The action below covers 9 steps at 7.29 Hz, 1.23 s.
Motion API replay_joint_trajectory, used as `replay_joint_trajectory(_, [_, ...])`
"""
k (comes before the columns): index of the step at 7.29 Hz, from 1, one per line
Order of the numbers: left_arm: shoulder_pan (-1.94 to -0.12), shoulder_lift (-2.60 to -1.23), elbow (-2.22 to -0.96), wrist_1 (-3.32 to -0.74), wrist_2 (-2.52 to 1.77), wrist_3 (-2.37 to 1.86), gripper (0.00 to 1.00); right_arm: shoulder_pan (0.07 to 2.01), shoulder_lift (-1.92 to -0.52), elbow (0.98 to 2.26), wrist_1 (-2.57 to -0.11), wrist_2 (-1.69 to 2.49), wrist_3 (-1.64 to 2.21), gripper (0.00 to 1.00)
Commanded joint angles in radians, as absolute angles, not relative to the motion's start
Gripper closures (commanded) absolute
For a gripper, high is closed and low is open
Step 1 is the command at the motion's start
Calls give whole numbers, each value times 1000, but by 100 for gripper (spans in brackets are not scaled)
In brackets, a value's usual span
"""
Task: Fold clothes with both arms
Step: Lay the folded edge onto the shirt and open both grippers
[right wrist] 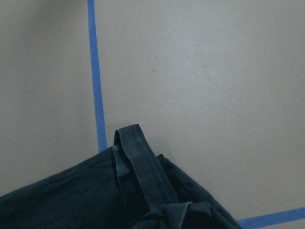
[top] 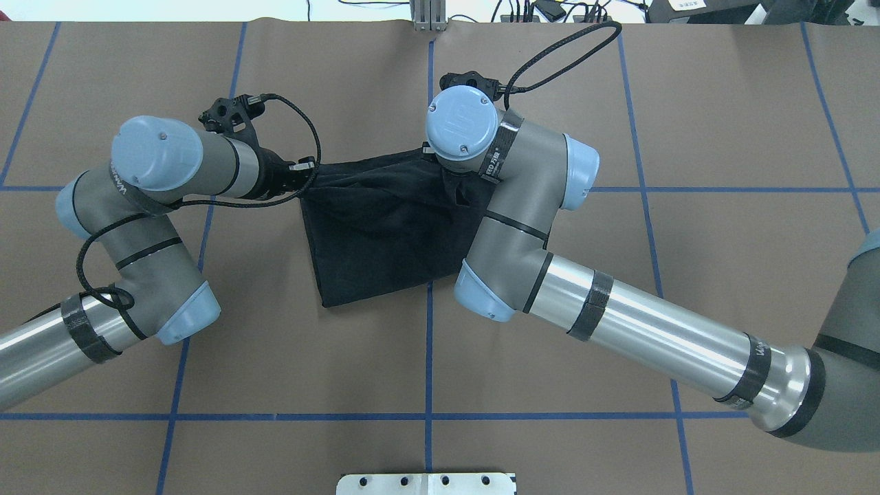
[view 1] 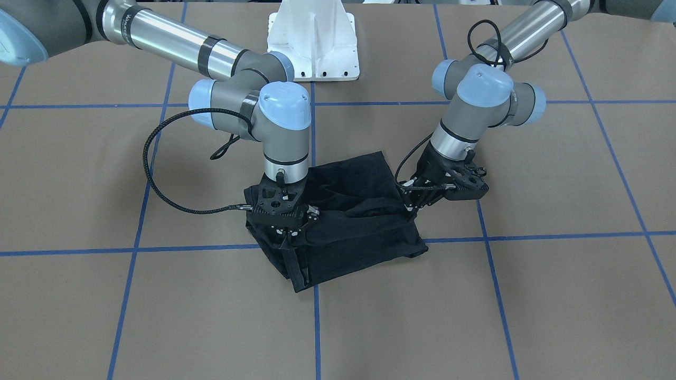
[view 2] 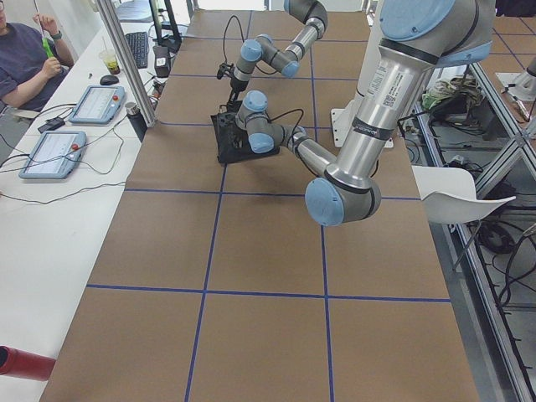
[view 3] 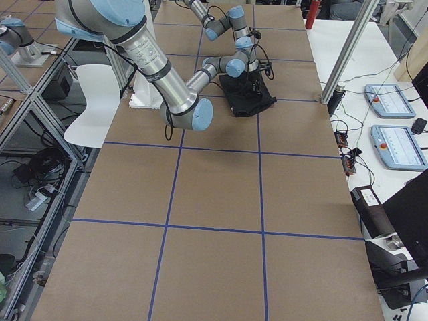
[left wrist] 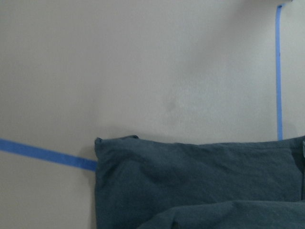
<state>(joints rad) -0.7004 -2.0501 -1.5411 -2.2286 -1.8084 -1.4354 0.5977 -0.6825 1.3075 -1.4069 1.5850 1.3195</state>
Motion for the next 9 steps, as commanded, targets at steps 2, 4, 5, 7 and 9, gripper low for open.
replay_joint_trajectory(2, [-718,-2097,-1485,-2229,-1809,-1425,100,606,-657,1260,-1407,1586,1315,100])
replay_joint_trajectory(4, [-729,-2131,-1435,-2230,-1809,-1424,62,607,-650,1235,-1405,1586,1313,100])
replay_joint_trajectory(5, [-729,-2137,-1413,-2230,-1807,-1425,1,609,-650,1224,-1405,1586,1315,49])
replay_joint_trajectory(7, [-764,-2161,-1405,-2230,-1818,-1424,0,659,-614,1215,-1407,1661,1312,1])
replay_joint_trajectory(9, [-833,-2163,-1417,-2230,-1955,-1268,0,713,-568,1248,-1431,1863,1287,0])
